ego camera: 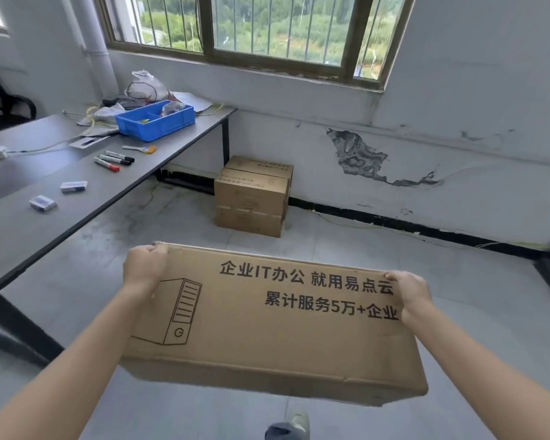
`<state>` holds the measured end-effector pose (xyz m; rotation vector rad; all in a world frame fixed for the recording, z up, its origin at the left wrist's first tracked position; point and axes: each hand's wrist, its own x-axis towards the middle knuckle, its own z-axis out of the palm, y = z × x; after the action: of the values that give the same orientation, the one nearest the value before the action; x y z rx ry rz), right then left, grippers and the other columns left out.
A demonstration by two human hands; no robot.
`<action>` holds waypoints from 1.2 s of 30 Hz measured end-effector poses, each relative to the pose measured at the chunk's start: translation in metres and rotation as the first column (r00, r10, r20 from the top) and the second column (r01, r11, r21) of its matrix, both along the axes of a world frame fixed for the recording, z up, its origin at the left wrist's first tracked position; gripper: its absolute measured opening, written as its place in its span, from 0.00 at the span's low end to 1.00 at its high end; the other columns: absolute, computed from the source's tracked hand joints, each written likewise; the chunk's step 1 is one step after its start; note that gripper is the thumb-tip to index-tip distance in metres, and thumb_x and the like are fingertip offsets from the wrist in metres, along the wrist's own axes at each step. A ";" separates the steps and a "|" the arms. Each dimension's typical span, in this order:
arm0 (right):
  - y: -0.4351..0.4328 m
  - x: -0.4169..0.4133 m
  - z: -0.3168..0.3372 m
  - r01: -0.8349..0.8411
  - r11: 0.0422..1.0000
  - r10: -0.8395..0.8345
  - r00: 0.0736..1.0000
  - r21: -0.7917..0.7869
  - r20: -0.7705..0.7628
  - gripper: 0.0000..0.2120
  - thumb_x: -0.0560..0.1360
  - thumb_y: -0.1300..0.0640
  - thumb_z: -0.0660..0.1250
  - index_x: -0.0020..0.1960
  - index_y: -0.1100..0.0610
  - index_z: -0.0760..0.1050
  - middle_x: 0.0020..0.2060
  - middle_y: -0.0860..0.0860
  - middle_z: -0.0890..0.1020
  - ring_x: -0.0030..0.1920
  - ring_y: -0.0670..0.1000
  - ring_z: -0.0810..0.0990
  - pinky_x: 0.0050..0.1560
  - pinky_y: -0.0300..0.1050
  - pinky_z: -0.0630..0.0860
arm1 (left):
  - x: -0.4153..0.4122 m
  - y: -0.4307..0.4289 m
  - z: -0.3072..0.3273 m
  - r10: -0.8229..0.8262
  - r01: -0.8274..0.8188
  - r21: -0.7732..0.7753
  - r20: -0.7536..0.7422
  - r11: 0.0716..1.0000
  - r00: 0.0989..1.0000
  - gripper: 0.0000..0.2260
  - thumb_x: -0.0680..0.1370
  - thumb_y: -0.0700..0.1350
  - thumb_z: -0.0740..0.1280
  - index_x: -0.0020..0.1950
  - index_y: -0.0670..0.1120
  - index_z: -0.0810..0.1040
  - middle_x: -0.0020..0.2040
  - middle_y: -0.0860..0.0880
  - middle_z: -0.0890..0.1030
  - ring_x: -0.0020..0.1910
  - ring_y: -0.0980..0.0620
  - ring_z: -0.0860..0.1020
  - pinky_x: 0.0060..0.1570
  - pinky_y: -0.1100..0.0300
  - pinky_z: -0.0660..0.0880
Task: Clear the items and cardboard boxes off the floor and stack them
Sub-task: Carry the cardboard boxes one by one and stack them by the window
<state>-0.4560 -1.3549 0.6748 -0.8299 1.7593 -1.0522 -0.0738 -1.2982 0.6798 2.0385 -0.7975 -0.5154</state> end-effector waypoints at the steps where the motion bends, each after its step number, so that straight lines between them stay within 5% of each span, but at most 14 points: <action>1: -0.015 -0.001 0.000 -0.006 1.000 0.006 1.000 0.004 0.014 0.04 0.75 0.60 0.62 0.41 0.59 0.73 0.37 0.56 0.75 0.36 0.52 0.72 0.35 0.45 0.68 | -0.001 -0.015 0.001 -0.009 0.009 0.016 0.002 1.000 1.000 0.13 0.79 0.41 0.59 0.36 0.37 0.72 0.35 0.42 0.70 0.36 0.45 0.66 0.33 0.55 0.61; 6: -0.106 -0.005 0.002 -0.062 0.993 0.054 0.995 0.099 0.080 0.05 0.74 0.60 0.62 0.50 0.60 0.72 0.35 0.57 0.77 0.35 0.55 0.74 0.35 0.45 0.70 | 0.004 -0.104 0.002 -0.040 0.039 0.135 0.005 0.990 0.999 0.14 0.78 0.41 0.60 0.34 0.38 0.72 0.38 0.40 0.73 0.41 0.44 0.69 0.41 0.56 0.63; 10: -0.184 -0.004 0.009 -0.165 0.976 0.150 0.982 0.143 0.111 0.07 0.75 0.61 0.62 0.53 0.61 0.70 0.34 0.57 0.75 0.34 0.54 0.73 0.32 0.45 0.69 | -0.001 -0.174 0.017 -0.019 0.016 0.171 0.014 0.985 1.000 0.10 0.78 0.43 0.61 0.42 0.36 0.73 0.38 0.41 0.73 0.42 0.44 0.70 0.44 0.56 0.65; 16: -0.280 0.001 0.011 -0.208 0.971 0.193 0.973 0.121 0.129 0.08 0.74 0.60 0.63 0.52 0.61 0.72 0.37 0.57 0.77 0.36 0.54 0.74 0.36 0.46 0.71 | -0.001 -0.247 0.037 0.029 -0.043 0.120 0.121 0.992 0.992 0.12 0.78 0.41 0.60 0.38 0.35 0.74 0.36 0.40 0.73 0.42 0.43 0.70 0.42 0.55 0.64; 19: -0.307 0.007 0.006 -0.177 0.981 0.163 0.976 0.085 0.143 0.03 0.75 0.60 0.62 0.44 0.59 0.72 0.38 0.56 0.76 0.37 0.52 0.72 0.36 0.45 0.68 | 0.003 -0.271 0.039 0.040 -0.057 0.087 0.187 0.995 0.982 0.15 0.79 0.41 0.59 0.34 0.37 0.71 0.30 0.42 0.68 0.32 0.45 0.66 0.33 0.54 0.59; 22: -0.336 0.009 -0.002 -0.132 0.990 0.124 0.979 0.043 0.160 0.05 0.75 0.61 0.61 0.41 0.59 0.73 0.37 0.55 0.75 0.37 0.52 0.71 0.36 0.45 0.67 | 0.007 -0.296 0.038 0.022 -0.028 0.037 0.160 0.999 0.987 0.12 0.78 0.41 0.61 0.35 0.41 0.72 0.32 0.44 0.68 0.28 0.50 0.62 0.29 0.57 0.58; 28: -0.411 0.036 0.000 -0.090 0.996 0.092 0.990 -0.026 0.108 0.08 0.74 0.62 0.62 0.37 0.57 0.75 0.39 0.54 0.77 0.43 0.55 0.73 0.46 0.49 0.71 | 0.039 -0.364 0.038 0.027 -0.029 0.017 0.114 0.999 0.993 0.12 0.77 0.42 0.62 0.36 0.39 0.75 0.36 0.42 0.71 0.35 0.46 0.67 0.32 0.57 0.61; 32: -0.467 0.058 0.010 -0.129 0.990 0.133 0.986 -0.050 0.098 0.06 0.76 0.64 0.61 0.42 0.61 0.75 0.36 0.53 0.74 0.36 0.50 0.70 0.35 0.43 0.67 | 0.068 -0.424 0.033 0.024 -0.026 0.039 0.045 0.999 0.999 0.12 0.77 0.43 0.62 0.35 0.39 0.73 0.34 0.43 0.72 0.34 0.46 0.68 0.34 0.56 0.63; 36: -0.520 0.079 0.008 -0.126 0.992 0.124 0.989 0.017 0.077 0.03 0.75 0.64 0.62 0.44 0.62 0.74 0.37 0.56 0.76 0.35 0.54 0.73 0.34 0.44 0.69 | 0.089 -0.490 0.021 0.013 -0.013 0.060 -0.007 0.998 1.000 0.14 0.77 0.42 0.62 0.33 0.38 0.72 0.34 0.43 0.72 0.40 0.44 0.69 0.39 0.54 0.64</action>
<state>-0.3769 -1.8745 0.6826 -0.8640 1.6306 -0.9675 0.0150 -1.7885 0.7007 2.0946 -0.7723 -0.5453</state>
